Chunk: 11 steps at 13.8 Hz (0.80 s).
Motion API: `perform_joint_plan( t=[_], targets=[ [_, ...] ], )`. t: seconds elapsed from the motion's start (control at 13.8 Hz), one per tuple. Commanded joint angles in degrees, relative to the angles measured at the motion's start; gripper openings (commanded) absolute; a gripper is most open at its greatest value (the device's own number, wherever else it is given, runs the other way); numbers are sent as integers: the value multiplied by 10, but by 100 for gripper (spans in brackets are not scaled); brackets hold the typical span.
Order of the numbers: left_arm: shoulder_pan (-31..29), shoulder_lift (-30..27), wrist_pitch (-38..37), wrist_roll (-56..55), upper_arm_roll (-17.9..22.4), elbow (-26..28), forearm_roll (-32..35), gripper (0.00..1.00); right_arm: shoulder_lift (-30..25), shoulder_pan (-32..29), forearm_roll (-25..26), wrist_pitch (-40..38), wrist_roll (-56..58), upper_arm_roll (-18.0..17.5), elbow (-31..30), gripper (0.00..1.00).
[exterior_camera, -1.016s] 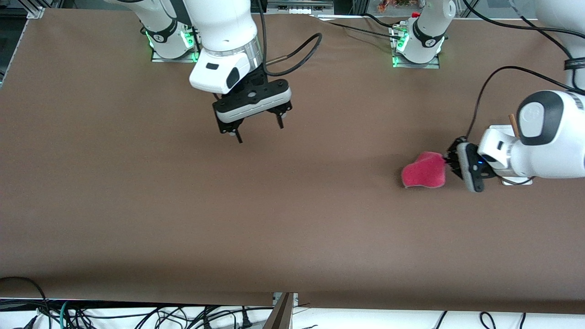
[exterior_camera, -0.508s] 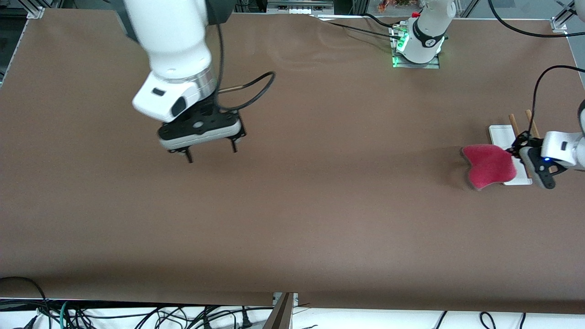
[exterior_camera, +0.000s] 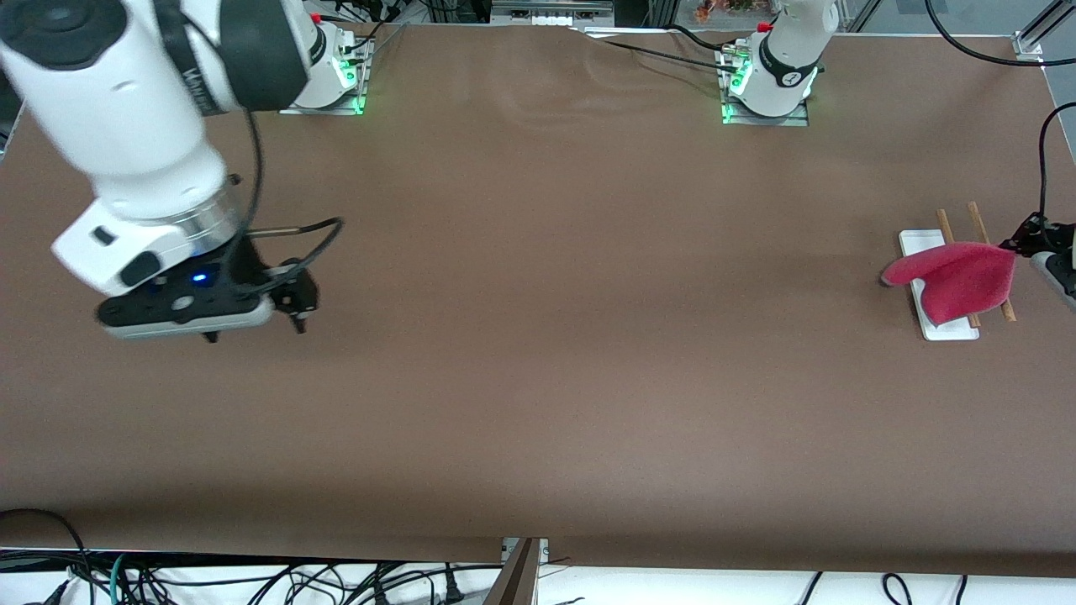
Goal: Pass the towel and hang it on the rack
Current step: 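Carry the towel with the left gripper and drape it over the rack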
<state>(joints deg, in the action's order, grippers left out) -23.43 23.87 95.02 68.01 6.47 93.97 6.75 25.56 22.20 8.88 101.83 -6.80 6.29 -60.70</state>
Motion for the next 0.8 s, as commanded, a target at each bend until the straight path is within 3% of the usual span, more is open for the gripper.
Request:
perform_joint_plan(
  t=[0.0, 0.22, 0.73],
  targets=[
    [-13, 13, -7, -4, 14, -16, 25, 0, -47, -56, -12, -6, 41, -14, -56, 100],
    [-34, 24, 29, -4, 13, -16, 42, 0, -92, -99, -45, -3, 41, -15, -128, 100],
    [-50, 64, 95, -3, 12, -16, 38, 0, -169, -154, -44, -2, 40, -15, -271, 100]
  ],
)
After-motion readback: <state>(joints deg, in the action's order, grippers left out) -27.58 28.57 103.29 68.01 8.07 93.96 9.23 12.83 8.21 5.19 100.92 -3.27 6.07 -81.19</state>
